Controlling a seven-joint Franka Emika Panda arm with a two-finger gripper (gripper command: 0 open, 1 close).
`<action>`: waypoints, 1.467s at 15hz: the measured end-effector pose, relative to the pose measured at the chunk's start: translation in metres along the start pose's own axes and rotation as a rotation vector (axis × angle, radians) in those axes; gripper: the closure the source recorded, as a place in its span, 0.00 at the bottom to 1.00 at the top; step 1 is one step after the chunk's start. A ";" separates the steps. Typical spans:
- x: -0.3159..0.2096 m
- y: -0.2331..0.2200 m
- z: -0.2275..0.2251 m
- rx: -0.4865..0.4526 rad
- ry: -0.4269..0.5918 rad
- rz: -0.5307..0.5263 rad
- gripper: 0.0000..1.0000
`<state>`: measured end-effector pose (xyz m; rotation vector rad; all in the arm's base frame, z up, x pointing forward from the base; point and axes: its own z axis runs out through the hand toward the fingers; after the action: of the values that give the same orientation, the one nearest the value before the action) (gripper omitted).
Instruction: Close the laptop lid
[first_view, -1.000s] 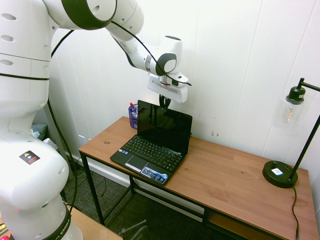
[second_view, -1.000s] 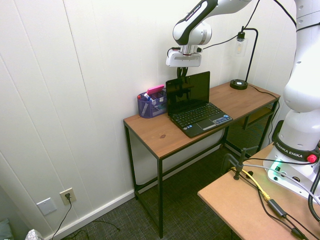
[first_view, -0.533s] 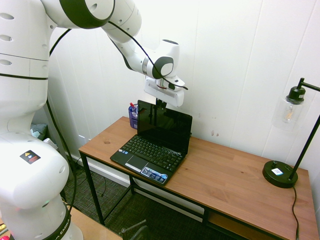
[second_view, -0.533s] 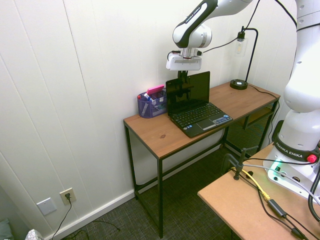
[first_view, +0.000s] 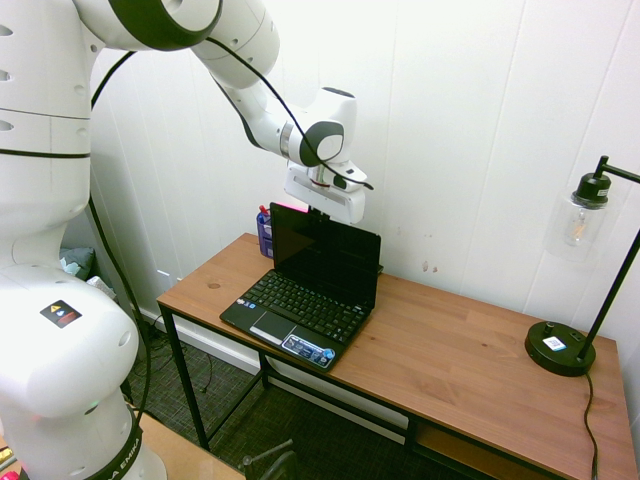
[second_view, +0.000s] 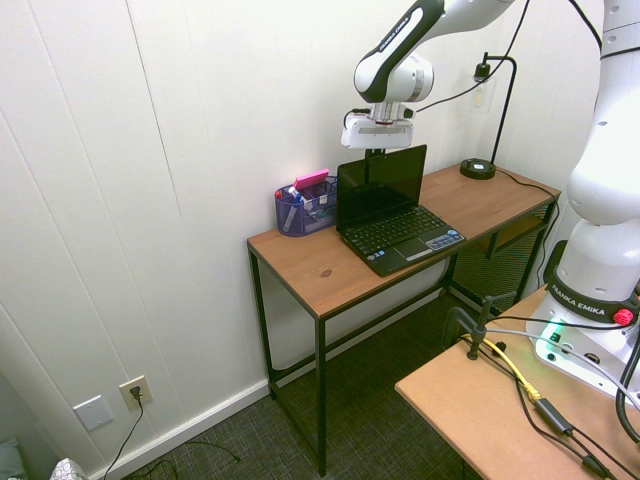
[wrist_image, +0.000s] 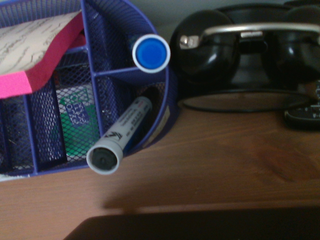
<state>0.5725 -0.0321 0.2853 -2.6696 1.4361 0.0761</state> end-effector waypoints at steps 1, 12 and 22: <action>-0.004 0.005 -0.001 -0.002 -0.001 0.000 1.00; -0.030 0.046 0.031 -0.046 -0.094 -0.019 1.00; -0.030 0.065 0.090 -0.078 -0.204 -0.020 1.00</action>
<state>0.5023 -0.0316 0.1943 -2.6450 1.3692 0.3980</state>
